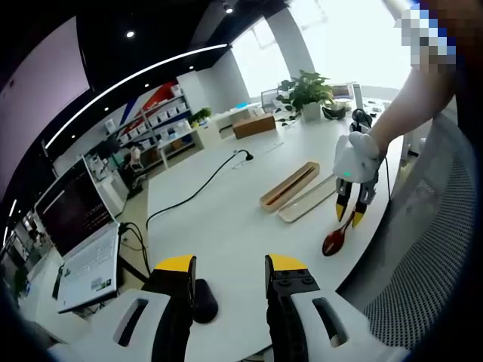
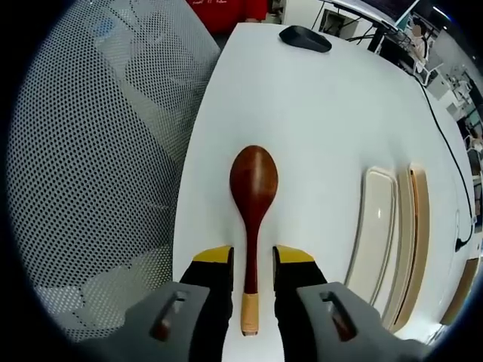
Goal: Arrange the utensils inside the cutlery case until each visible utensil rests in its matching compartment.
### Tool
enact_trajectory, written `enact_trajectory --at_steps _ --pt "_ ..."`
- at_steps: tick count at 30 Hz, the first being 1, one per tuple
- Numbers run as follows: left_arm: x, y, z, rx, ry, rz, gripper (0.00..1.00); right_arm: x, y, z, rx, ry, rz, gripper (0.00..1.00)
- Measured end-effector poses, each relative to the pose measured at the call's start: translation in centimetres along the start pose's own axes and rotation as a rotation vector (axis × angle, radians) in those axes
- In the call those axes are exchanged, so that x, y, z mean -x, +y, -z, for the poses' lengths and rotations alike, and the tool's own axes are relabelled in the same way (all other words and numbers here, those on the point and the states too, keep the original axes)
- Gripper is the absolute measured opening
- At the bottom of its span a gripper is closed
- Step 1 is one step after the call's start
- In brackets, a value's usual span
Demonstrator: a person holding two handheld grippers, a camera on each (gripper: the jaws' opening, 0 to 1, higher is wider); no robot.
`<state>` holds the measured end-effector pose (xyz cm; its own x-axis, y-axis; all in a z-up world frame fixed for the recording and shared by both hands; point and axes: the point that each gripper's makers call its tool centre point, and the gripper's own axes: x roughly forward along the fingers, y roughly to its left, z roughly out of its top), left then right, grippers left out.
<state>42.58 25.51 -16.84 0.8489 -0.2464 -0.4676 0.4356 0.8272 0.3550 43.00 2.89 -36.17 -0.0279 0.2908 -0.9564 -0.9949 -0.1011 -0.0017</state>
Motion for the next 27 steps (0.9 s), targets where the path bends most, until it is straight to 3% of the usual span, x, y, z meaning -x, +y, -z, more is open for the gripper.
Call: enact_trajectory --at_steps 27 --pt "0.0 -0.27 0.04 -0.009 0.001 0.014 0.37 -0.13 -0.1 -0.36 -0.046 -0.012 0.022 0.12"
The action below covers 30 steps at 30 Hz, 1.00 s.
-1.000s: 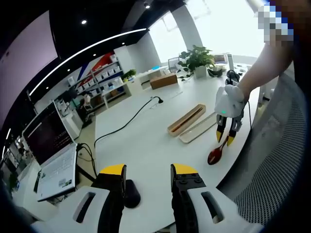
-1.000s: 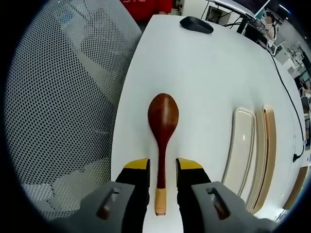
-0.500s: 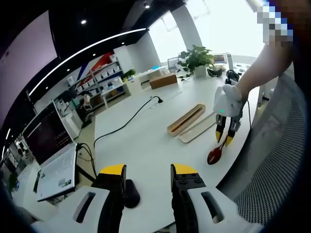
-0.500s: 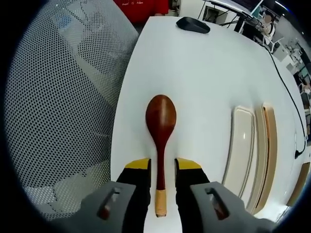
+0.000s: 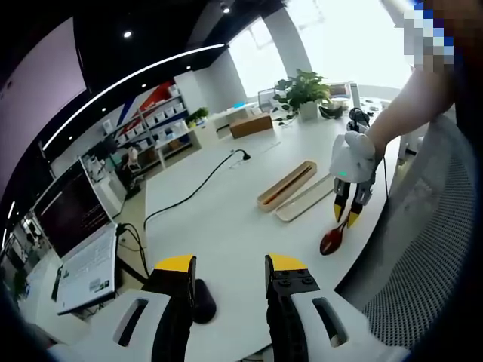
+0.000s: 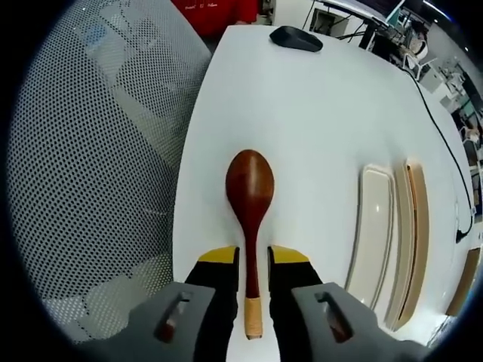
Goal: Arrange the utensils inside the cutlery case until each visible utensil rests in its matching compartment.
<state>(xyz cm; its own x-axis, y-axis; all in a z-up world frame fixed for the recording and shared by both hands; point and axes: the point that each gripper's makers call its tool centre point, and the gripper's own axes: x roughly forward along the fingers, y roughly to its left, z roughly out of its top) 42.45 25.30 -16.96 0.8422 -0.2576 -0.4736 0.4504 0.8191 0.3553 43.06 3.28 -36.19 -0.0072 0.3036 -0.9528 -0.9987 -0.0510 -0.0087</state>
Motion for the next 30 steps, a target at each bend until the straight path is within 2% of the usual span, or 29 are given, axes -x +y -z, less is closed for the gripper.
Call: enact_trajectory --at_steps 13,19,30 --pt "-0.04 0.11 0.01 0.002 0.002 -0.005 0.37 -0.08 -0.06 -0.09 0.0 -0.008 0.01 0.08" --pt "-0.05 0.04 -0.03 0.002 0.004 -0.005 0.37 -0.13 0.02 -0.22 0.003 -0.014 0.014 0.03" --pt "-0.1 0.03 0.02 0.001 0.01 -0.006 0.37 -0.13 -0.08 -0.19 -0.009 -0.002 0.013 0.02"
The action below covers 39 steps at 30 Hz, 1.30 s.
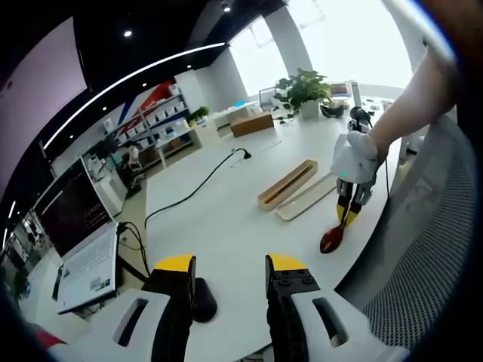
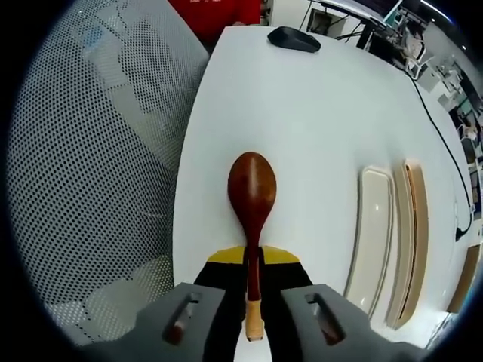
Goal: Arrange the utensils inside the cutlery case until each visible utensil rests in its matching compartment.
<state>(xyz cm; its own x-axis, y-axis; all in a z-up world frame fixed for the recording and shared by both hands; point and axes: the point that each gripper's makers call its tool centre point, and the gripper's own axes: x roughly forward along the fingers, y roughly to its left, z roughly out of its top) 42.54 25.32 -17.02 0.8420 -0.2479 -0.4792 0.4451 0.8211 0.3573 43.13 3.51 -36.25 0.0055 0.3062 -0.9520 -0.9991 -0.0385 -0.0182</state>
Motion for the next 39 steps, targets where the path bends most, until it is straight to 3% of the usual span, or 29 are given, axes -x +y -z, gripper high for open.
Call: enact_trajectory --at_steps 19,39 --pt "0.1 0.3 0.1 0.006 -0.004 -0.007 0.37 0.0 0.0 0.0 -0.036 0.005 -0.027 0.0" --pt "0.1 0.3 0.2 0.012 -0.002 -0.007 0.37 1.5 -1.6 0.1 -0.043 0.004 0.014 0.0"
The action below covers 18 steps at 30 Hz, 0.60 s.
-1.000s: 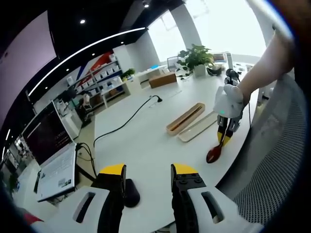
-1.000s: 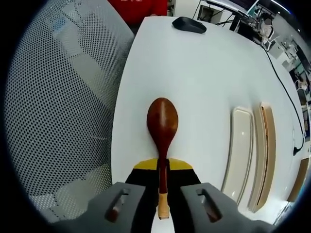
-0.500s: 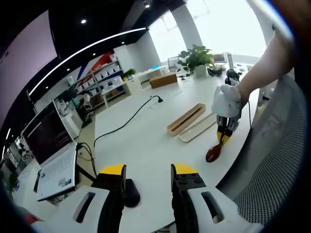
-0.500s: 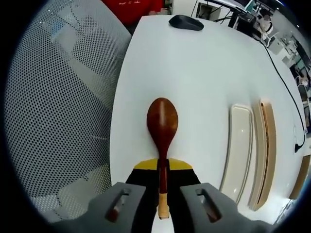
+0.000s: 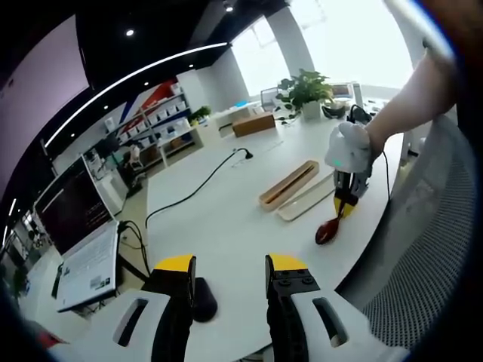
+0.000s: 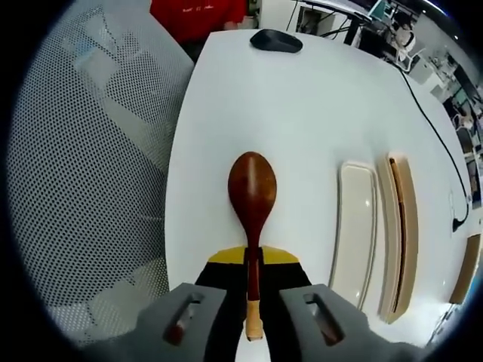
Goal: Arrange the utensils inside the cutlery case until each visible utensil rests in its matching compartment.
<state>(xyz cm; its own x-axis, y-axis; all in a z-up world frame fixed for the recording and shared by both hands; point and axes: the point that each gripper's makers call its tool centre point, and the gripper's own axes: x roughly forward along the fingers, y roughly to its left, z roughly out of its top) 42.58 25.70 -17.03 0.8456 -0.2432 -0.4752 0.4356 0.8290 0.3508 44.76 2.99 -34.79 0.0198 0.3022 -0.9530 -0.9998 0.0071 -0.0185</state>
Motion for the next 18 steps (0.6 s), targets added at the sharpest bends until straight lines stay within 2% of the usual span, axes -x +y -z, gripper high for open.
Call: enact_trajectory --at_steps 18 --pt "0.1 0.0 -0.2 0.007 -0.012 0.004 0.37 2.2 -2.3 0.2 0.018 0.027 0.042 0.0"
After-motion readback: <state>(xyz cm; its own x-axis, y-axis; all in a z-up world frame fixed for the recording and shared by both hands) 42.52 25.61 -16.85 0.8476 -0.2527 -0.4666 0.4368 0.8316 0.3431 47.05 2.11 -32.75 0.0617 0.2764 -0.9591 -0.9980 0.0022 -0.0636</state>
